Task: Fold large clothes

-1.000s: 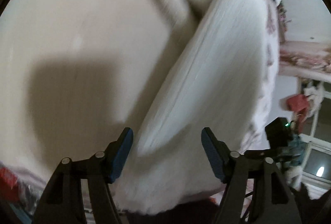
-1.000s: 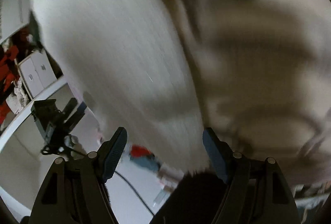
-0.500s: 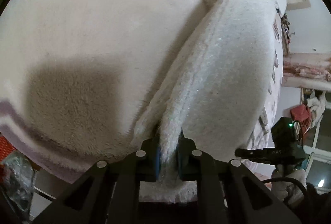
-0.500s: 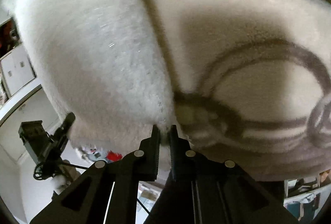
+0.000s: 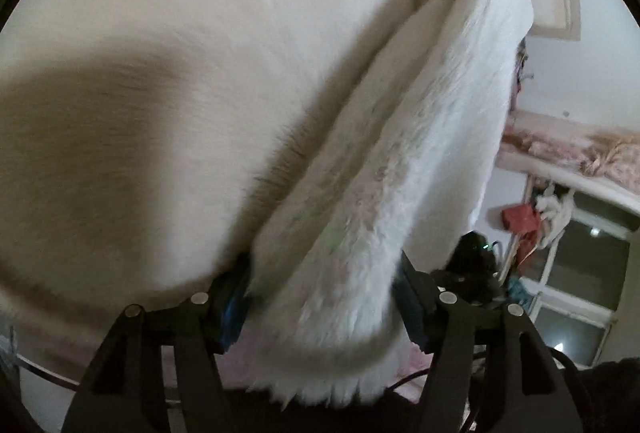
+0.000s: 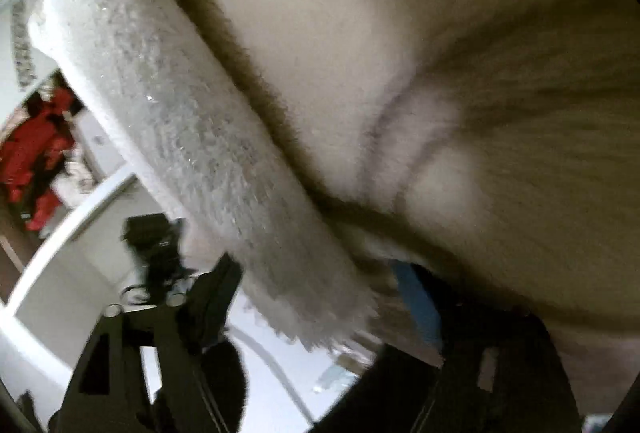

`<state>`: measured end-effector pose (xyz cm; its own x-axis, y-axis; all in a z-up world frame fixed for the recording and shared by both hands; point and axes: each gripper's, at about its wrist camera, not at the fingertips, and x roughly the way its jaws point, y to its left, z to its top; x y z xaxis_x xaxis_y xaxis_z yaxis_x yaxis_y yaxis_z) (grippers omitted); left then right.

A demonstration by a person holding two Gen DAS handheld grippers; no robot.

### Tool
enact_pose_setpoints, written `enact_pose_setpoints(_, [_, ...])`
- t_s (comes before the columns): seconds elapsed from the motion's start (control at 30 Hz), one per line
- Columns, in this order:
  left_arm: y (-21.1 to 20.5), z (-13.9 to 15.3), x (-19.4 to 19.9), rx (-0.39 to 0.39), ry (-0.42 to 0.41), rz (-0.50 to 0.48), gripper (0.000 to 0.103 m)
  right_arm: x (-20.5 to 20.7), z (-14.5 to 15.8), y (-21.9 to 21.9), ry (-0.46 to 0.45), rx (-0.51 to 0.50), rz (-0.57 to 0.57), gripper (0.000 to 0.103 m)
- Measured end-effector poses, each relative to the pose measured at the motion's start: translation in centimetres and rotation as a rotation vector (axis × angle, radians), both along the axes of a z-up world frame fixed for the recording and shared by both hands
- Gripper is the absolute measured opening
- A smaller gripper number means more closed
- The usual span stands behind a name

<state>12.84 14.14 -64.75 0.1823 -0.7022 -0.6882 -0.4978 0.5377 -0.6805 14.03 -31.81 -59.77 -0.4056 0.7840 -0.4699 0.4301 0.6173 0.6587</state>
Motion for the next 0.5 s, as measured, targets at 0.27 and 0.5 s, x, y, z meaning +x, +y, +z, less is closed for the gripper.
enact_pose_setpoints(0.27, [-1.5,4.8,-0.9,0.196,-0.059,-0.059,0.023,-1.2,1.4,3.5,-0.052,0.019,0.030,0.045])
enact_pose_setpoints(0.5, [-2.0,11.8,0.4,0.159,-0.106,0.007,0.014,-1.5,7.5,3.0,-0.028,0.102,-0.096,0.024])
